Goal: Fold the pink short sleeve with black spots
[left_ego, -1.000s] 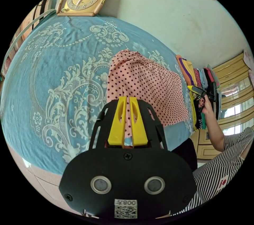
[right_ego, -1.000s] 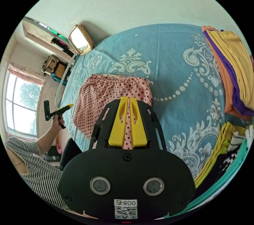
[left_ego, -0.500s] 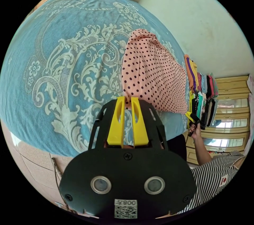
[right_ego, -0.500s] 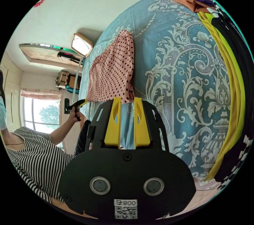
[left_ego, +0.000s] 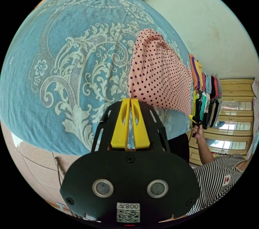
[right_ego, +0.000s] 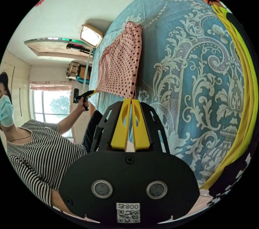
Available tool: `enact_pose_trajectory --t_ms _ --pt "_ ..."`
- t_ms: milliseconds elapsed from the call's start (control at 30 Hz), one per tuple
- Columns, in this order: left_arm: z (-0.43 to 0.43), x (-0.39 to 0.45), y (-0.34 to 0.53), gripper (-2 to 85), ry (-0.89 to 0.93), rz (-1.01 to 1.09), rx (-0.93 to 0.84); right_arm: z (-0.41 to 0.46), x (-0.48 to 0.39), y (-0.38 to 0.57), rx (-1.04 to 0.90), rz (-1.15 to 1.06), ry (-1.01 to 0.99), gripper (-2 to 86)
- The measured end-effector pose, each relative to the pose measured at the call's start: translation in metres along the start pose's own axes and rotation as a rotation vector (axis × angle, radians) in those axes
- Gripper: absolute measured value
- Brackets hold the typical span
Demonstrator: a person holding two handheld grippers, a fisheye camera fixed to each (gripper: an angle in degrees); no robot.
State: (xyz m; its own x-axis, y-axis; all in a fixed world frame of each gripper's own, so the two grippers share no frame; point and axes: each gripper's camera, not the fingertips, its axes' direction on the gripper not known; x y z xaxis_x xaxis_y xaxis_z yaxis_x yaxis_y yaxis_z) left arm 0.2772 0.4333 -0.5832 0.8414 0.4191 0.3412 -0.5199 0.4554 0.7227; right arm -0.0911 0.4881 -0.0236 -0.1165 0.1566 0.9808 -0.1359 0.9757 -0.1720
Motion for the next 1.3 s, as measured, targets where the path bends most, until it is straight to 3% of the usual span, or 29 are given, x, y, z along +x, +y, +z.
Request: enact_pose_trajectory --t_ms 233,400,700,867,967,1100,1300 --pt "0.039 -0.006 0.024 0.7 0.052 -0.043 0.017 -0.009 0.023 0.016 0.005 0.086 -0.061 0.1" --pt "0.049 0.022 0.05 1.3 -0.011 0.034 0.081 -0.03 0.02 0.019 0.044 0.085 -0.071 0.1" --pt "0.171 0.233 0.085 7.5 0.071 0.731 -0.082 -0.058 0.011 0.012 0.104 0.075 -0.145 0.1" --pt "0.26 0.362 0.114 10.4 -0.126 1.162 -0.119 -0.068 0.001 0.005 0.105 0.049 -0.15 0.2" --pt "0.317 0.396 0.129 10.0 -0.27 1.282 -0.19 -0.069 0.001 0.001 0.115 0.032 -0.184 0.2" --pt "0.361 0.407 0.138 3.9 -0.463 1.286 -0.188 -0.069 0.007 -0.005 0.129 0.025 -0.216 0.3" --pt "0.346 0.384 0.115 1.3 -0.235 0.997 -0.119 -0.076 0.029 -0.014 0.166 0.029 -0.179 0.8"
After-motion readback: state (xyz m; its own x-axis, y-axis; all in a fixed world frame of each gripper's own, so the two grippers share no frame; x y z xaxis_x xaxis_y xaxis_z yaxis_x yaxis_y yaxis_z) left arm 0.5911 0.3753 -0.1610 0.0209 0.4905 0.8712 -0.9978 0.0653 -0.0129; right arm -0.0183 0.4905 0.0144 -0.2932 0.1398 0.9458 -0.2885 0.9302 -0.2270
